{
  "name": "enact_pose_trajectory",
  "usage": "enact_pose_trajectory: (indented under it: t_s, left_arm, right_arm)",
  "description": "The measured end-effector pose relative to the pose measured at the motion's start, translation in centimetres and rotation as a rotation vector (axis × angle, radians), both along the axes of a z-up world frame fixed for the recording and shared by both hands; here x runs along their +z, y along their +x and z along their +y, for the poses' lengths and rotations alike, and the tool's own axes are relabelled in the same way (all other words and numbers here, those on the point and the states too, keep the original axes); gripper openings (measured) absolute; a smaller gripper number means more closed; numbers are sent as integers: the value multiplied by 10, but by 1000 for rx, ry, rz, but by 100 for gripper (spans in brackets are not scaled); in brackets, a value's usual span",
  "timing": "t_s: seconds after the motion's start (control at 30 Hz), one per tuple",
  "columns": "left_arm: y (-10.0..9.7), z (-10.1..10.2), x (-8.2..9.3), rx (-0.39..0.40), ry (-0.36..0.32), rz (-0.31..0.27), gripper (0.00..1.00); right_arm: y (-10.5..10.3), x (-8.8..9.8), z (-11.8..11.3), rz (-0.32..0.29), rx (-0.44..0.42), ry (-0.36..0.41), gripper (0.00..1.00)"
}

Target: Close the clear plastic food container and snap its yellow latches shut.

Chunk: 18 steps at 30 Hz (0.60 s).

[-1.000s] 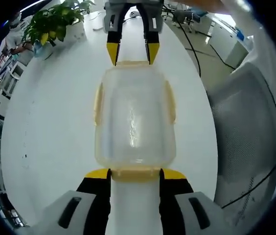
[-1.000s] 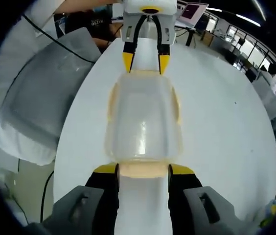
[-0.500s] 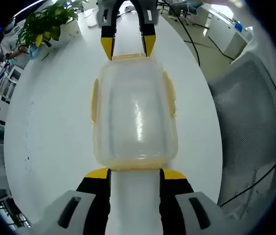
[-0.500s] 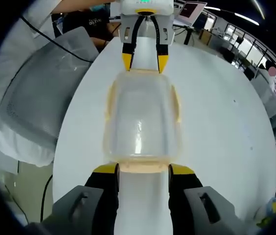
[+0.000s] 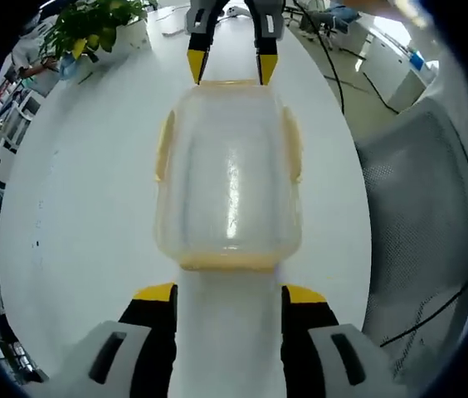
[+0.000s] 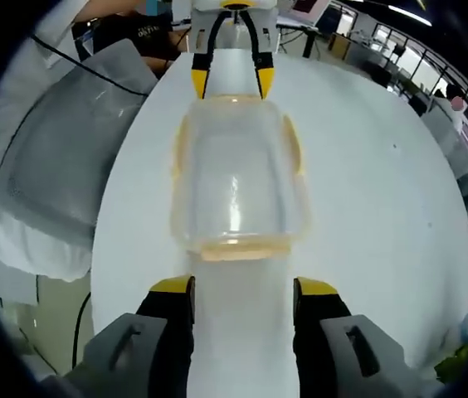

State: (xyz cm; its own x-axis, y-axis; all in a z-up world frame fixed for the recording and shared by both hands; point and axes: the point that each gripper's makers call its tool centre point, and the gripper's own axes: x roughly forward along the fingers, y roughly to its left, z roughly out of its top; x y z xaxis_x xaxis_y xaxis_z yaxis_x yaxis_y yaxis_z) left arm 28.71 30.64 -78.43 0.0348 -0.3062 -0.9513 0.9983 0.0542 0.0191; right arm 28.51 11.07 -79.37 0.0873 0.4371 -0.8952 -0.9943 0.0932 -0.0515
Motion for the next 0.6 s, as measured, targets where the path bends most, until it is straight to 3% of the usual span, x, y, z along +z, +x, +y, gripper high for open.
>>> enact_pose_trajectory:
  t_s: [0.1, 0.17, 0.23, 0.3, 0.4, 0.47, 0.57, 0.6]
  left_arm:
    - [3, 11, 8, 53, 3, 22, 73]
    - [3, 25, 12, 122, 42, 46, 70]
    - [11, 25, 17, 148, -2, 14, 65]
    - [13, 26, 21, 201, -19, 17, 65]
    - [0, 25, 26, 272, -47, 121, 67]
    - [-11, 25, 26, 314, -48, 204, 67]
    - [-11, 31, 22, 385, -7, 229, 72]
    - [-10, 28, 21, 429, -21, 230, 73]
  right_arm:
    - [3, 1, -14, 21, -93, -25, 43]
    - [11, 1, -25, 8, -156, -61, 42]
    - [13, 2, -31, 22, -223, -61, 43]
    - [13, 6, -32, 29, -234, -55, 45]
    - [13, 13, -36, 40, -290, -58, 46]
    - [3, 11, -44, 115, -354, -114, 48]
    - [0, 15, -42, 143, -381, -97, 49]
    - [-2, 18, -37, 176, -429, -64, 48]
